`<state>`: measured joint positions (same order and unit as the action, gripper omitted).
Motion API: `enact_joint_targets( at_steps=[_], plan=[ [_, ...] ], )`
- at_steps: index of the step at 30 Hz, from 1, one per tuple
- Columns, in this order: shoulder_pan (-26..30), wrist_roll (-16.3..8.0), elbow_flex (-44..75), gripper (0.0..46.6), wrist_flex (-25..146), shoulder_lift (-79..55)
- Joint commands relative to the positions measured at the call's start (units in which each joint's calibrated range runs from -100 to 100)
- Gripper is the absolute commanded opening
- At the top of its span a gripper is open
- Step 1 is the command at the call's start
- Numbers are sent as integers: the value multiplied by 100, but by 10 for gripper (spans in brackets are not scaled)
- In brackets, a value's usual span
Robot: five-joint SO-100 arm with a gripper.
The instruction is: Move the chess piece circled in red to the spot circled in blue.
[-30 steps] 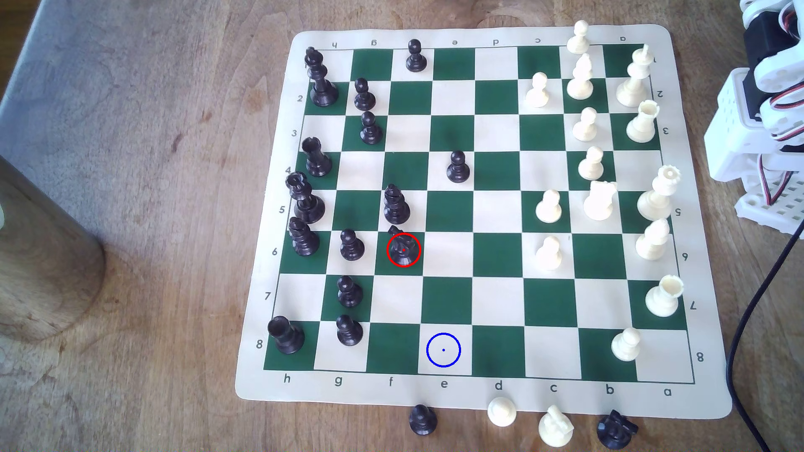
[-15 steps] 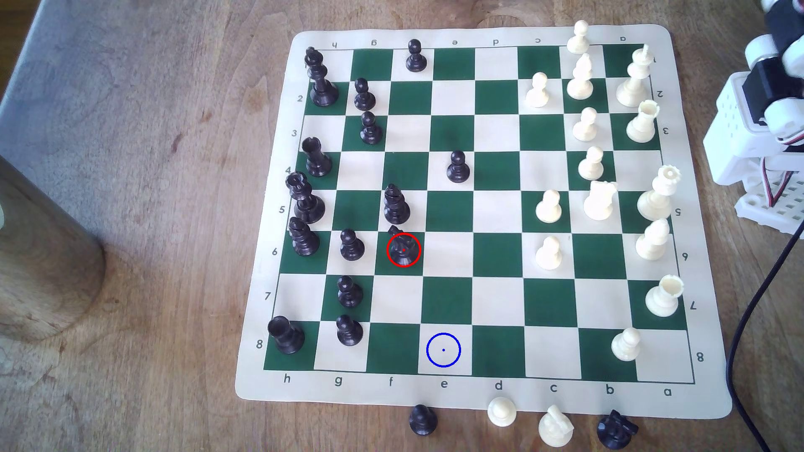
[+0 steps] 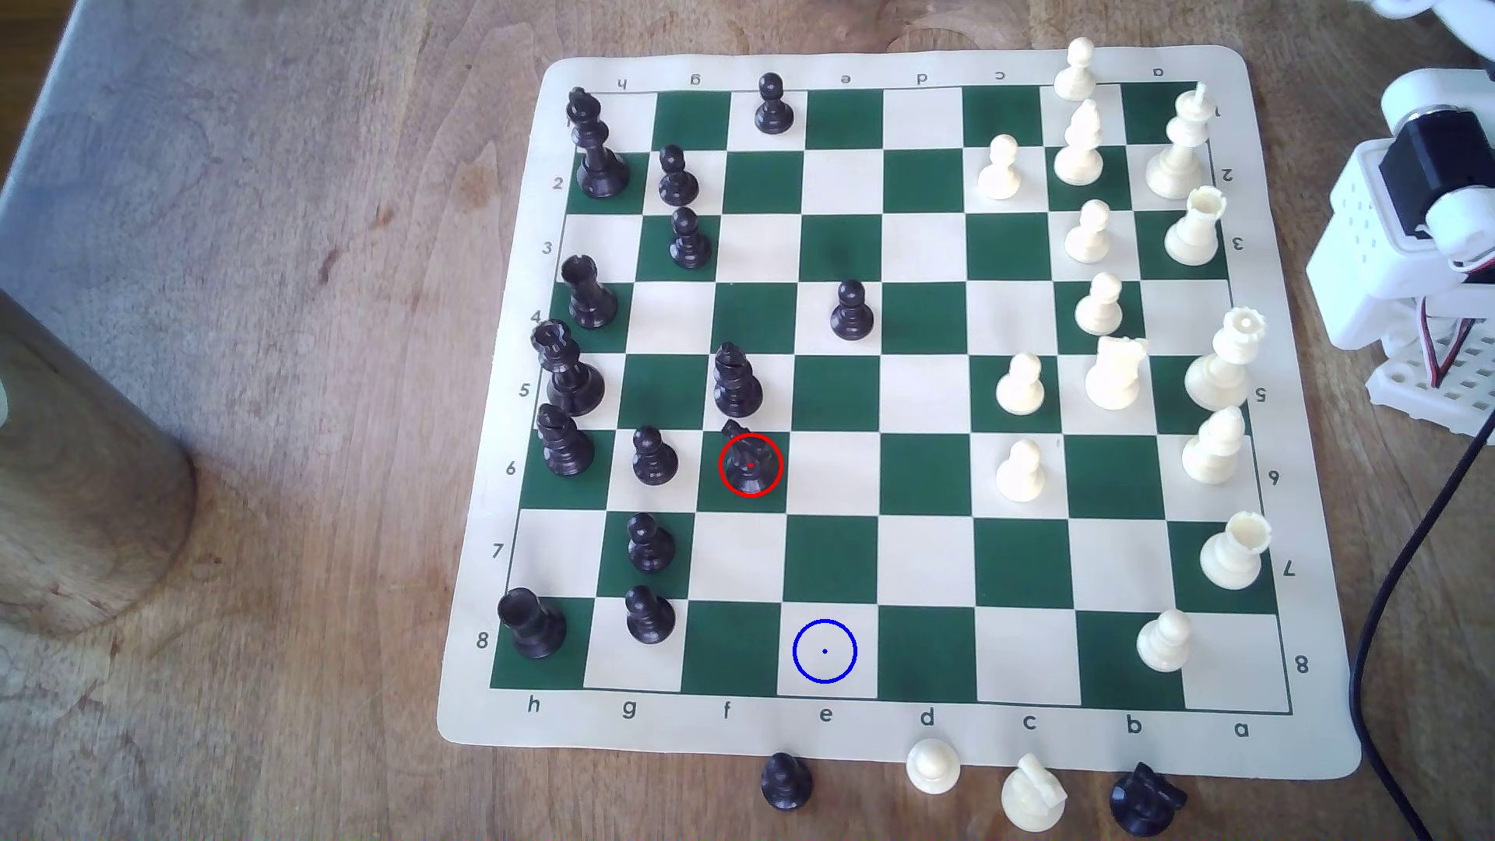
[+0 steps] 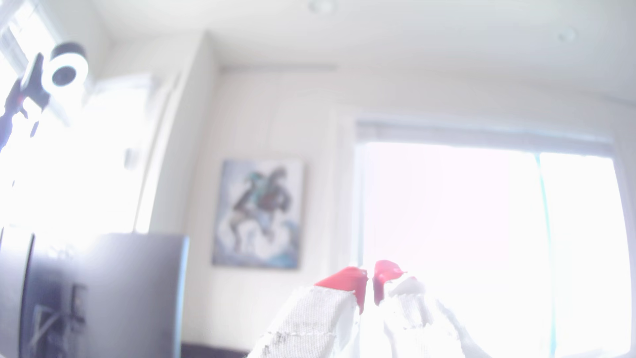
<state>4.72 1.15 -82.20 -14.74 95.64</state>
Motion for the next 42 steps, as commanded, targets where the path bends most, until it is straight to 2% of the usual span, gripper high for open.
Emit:
enact_joint_targets(
  at_steps=[1, 6, 7, 13, 14, 15, 17, 20, 28, 30, 32, 33, 34, 42],
  plan=[
    [48, 68, 695, 2, 1548, 3],
    [56, 78, 1302, 2, 3137, -481],
    [48, 98, 1737, 2, 3792, -702],
    [103, -210, 3505, 2, 6183, -1449],
    [134, -293, 3732, 2, 6519, -1542],
    [173, -498, 4185, 2, 7076, -1788],
    [158, -742, 4820, 2, 7731, -2230],
    [119, -1045, 5708, 2, 8526, -3053],
    [400, -1558, 5944, 2, 8968, -3979],
    [510, -1758, 5998, 33, 9074, -4242],
    [478, -1910, 6007, 86, 9009, -4471],
    [424, -2032, 6026, 128, 8935, -4726],
    [369, -2071, 6017, 146, 8878, -4870],
    [220, -2359, 6724, 165, 8518, -6118]
  ],
)
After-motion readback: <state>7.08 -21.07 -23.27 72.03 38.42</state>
